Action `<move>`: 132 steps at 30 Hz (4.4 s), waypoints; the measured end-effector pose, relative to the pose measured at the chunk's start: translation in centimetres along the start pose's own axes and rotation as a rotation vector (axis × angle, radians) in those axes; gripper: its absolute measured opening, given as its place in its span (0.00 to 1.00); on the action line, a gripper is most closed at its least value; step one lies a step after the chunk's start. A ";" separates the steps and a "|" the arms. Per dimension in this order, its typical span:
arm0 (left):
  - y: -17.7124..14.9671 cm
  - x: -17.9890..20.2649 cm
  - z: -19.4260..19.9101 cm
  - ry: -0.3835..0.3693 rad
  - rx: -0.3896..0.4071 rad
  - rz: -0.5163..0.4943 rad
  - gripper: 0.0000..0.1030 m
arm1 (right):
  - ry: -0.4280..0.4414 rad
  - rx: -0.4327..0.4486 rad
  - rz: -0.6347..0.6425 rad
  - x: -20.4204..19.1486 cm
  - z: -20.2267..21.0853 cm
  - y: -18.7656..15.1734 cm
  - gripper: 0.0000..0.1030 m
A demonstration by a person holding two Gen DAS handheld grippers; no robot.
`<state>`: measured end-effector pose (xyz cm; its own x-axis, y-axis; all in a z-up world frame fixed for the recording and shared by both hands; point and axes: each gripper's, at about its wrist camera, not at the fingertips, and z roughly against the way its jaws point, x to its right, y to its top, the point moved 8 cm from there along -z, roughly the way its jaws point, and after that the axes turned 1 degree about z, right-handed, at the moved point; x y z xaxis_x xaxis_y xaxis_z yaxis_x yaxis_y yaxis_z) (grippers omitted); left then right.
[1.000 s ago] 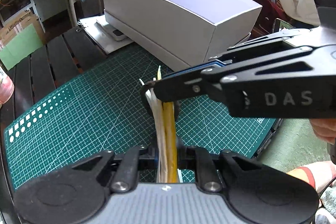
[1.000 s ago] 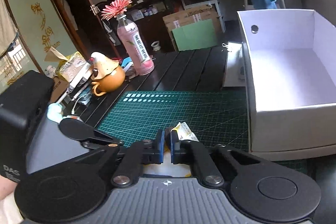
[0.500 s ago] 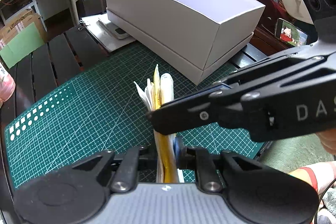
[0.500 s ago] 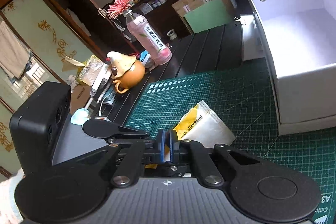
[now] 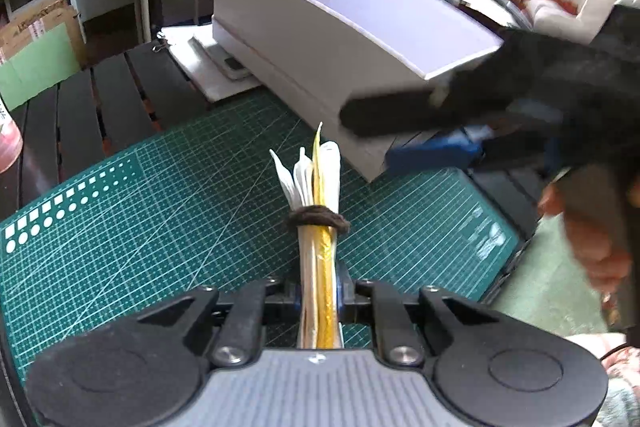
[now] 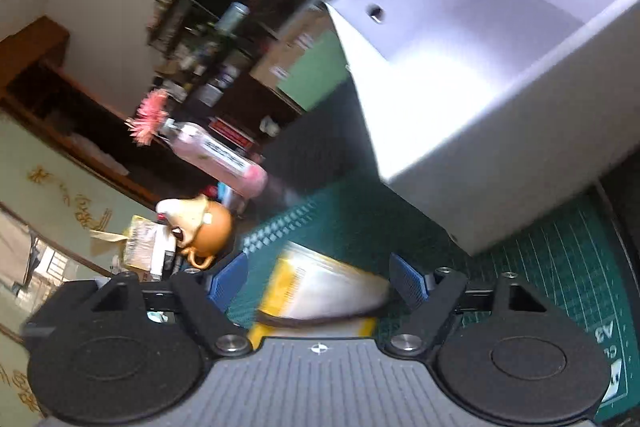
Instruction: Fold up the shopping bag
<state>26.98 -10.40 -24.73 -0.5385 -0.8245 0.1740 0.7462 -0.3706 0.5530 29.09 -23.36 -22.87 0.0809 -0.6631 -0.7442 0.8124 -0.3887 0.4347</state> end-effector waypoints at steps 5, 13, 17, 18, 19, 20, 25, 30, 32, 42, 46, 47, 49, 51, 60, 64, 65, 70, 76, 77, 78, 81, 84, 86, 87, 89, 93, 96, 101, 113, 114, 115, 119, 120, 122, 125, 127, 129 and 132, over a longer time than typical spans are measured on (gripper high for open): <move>0.4 0.2 0.6 -0.086 0.018 0.046 0.13 | 0.022 -0.011 -0.097 0.7 -0.5 -0.3 0.80; 0.9 0.4 1.7 -0.220 0.044 0.105 0.13 | 0.085 -0.009 -0.106 0.0 -0.4 0.1 0.89; 1.0 0.2 1.6 -0.250 0.035 0.138 0.13 | 0.067 -0.024 -0.051 -0.6 -0.7 -0.2 0.92; 1.0 0.1 1.7 -0.255 0.036 0.141 0.13 | 0.063 -0.031 -0.047 -0.6 -0.8 -0.3 0.94; 1.1 0.1 1.8 -0.265 0.040 0.146 0.13 | 0.060 -0.037 -0.044 -0.6 -0.9 -0.3 0.96; 1.1 0.1 2.0 -0.277 0.046 0.149 0.13 | 0.057 -0.044 -0.041 -0.6 -1.0 -0.3 0.98; 1.1 0.8 2.0 -0.274 0.058 0.110 0.13 | 0.076 0.007 -0.073 -0.1 -0.1 0.4 0.97; 1.0 1.0 2.1 -0.259 0.064 0.095 0.13 | 0.089 -0.003 -0.120 0.4 -0.1 0.5 0.94; 1.1 0.9 2.2 -0.242 0.078 0.098 0.13 | 0.109 -0.041 -0.142 0.2 -0.7 0.1 0.94; 1.2 0.7 2.5 -0.234 0.096 0.097 0.13 | 0.071 -0.047 -0.092 -0.9 -0.8 -0.6 0.94; 1.0 1.3 2.3 -0.214 0.093 0.056 0.13 | 0.076 -0.045 -0.158 0.0 -0.8 -0.5 0.90; 1.0 1.3 2.3 -0.207 0.094 0.052 0.13 | 0.074 -0.054 -0.154 0.0 -0.9 -0.6 0.89; 1.0 1.2 2.3 -0.206 0.092 0.060 0.13 | 0.069 -0.070 -0.140 -0.3 -1.1 -0.9 0.89; 1.1 0.9 2.3 -0.212 0.091 0.076 0.13 | 0.061 -0.063 -0.124 -0.5 -1.2 -1.1 0.88; 1.2 0.7 2.2 -0.198 0.101 0.094 0.13 | 0.065 -0.099 -0.107 -0.9 -1.6 -1.6 0.88; 1.4 0.7 2.5 -0.218 0.115 0.100 0.13 | 0.079 -0.049 -0.145 -0.6 -0.8 -0.8 0.85; 1.4 0.7 2.5 -0.215 0.116 0.098 0.13 | 0.079 -0.049 -0.142 -0.5 -0.8 -0.8 0.84; 1.3 0.7 2.2 -0.227 0.095 0.101 0.16 | 0.025 -0.010 -0.064 -0.9 -0.3 -0.3 0.83; 1.1 1.4 2.5 -0.231 0.109 0.057 0.15 | 0.015 0.037 -0.067 -0.3 0.3 0.4 0.83; 1.1 1.5 2.5 -0.226 0.110 0.054 0.14 | 0.013 0.034 -0.067 -0.2 0.2 0.3 0.84; 1.1 1.5 2.4 -0.227 0.109 0.058 0.13 | 0.013 0.028 -0.068 -0.2 0.1 0.2 0.86; 1.1 1.2 2.4 -0.209 0.122 0.070 0.12 | 0.024 -0.035 -0.069 -0.5 -0.7 -0.6 0.86; 1.2 0.9 2.4 -0.209 0.121 0.085 0.12 | 0.014 -0.060 -0.028 -1.1 -1.1 -1.1 0.87; 1.3 0.8 2.5 -0.215 0.126 0.087 0.12 | 0.009 -0.060 -0.006 -1.3 -1.0 -1.1 0.87; 1.3 0.9 2.6 -0.224 0.129 0.090 0.12 | 0.014 -0.057 -0.013 -1.2 -0.9 -1.0 0.87; 1.4 0.9 2.7 -0.240 0.129 0.096 0.12 | 0.023 -0.026 -0.046 -0.7 -0.3 -0.3 0.87; 1.4 0.9 2.6 -0.238 0.122 0.096 0.12 | 0.021 -0.016 -0.070 -0.5 -0.1 -0.1 0.87; 1.5 0.7 2.7 -0.239 0.127 0.106 0.12 | 0.031 -0.046 -0.057 -0.8 -0.4 -0.6 0.87; 1.6 0.4 2.7 -0.245 0.128 0.125 0.12 | 0.026 -0.042 -0.040 -1.3 -0.6 -0.7 0.87; 1.8 0.1 3.1 -0.242 0.155 0.139 0.12 | 0.062 -0.056 -0.084 -1.5 -0.9 -1.0 0.89; 1.8 0.1 3.0 -0.241 0.154 0.141 0.12 | 0.058 -0.059 -0.079 -1.6 -1.0 -1.1 0.89; 1.8 0.1 3.0 -0.240 0.152 0.143 0.12 | 0.058 -0.060 -0.081 -1.6 -1.0 -1.1 0.89; 2.0 -0.1 2.9 -0.219 0.158 0.145 0.12 | 0.044 -0.031 -0.109 -1.2 -0.6 -0.6 0.93; 1.9 -0.1 2.9 -0.214 0.158 0.145 0.12 | 0.034 -0.010 -0.105 -1.3 -0.4 -0.5 0.94; 1.9 -0.3 2.8 -0.210 0.157 0.158 0.12 | 0.029 0.008 -0.094 -1.4 -0.2 -0.5 0.98; 2.0 -0.4 3.0 -0.215 0.164 0.165 0.13 | 0.028 -0.006 -0.096 -1.4 -0.5 -0.9 0.99; 2.0 -0.2 3.1 -0.223 0.164 0.162 0.13 | 0.030 -0.031 -0.094 -1.4 -1.1 -1.2 0.99; 2.0 -0.1 3.1 -0.223 0.164 0.155 0.13 | 0.033 -0.035 -0.093 -1.4 -1.3 -1.3 0.99; 2.1 0.1 3.1 -0.207 0.173 0.144 0.13 | 0.057 -0.040 -0.109 -1.3 -1.2 -1.1 0.89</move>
<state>27.26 -9.93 -21.03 -0.5135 -0.7519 0.4135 0.7526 -0.1631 0.6379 28.77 -21.28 -22.98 0.0230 -0.5805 -0.8139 0.8402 -0.4299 0.3304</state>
